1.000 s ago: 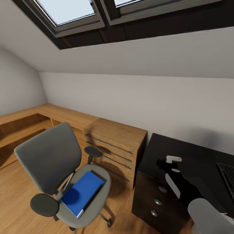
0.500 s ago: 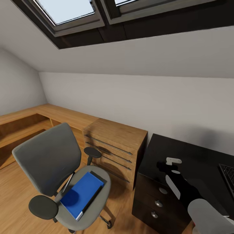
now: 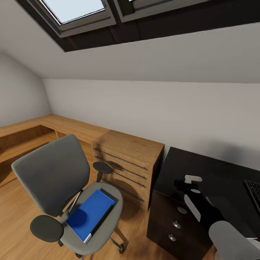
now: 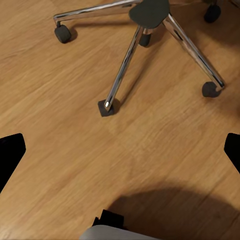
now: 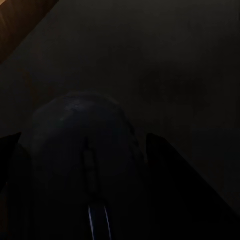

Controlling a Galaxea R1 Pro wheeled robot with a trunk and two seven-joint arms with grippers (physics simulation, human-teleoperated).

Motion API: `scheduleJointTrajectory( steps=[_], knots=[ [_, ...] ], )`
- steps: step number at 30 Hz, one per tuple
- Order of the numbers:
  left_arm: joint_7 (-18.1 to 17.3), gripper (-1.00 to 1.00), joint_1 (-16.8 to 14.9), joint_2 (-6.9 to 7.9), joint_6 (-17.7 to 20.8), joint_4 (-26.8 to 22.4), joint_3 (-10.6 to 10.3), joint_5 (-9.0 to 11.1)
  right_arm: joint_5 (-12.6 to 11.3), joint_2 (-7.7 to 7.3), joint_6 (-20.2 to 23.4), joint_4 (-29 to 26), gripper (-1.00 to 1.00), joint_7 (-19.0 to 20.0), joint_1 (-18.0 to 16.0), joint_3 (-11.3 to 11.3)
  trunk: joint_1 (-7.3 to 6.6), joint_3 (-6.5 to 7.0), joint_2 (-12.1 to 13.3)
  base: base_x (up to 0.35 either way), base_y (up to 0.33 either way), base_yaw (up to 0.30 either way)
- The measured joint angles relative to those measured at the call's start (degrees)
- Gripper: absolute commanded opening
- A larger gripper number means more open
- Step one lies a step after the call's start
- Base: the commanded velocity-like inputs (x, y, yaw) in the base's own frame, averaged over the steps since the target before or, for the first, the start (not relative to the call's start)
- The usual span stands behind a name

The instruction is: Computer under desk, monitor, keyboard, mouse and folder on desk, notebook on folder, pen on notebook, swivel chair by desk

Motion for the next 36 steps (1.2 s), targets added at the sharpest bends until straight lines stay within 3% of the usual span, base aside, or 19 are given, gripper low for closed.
scheduleJointTrajectory(
  steps=[36],
  knots=[
    [0.0,1.00,0.0,0.02,0.0,0.0,0.0,0.0,0.1,0.00,0.0,-0.1,-1.00,-0.1,0.0,0.0,7.48,-6.11,-13.7,0.000,0.000,0.000]
  ],
)
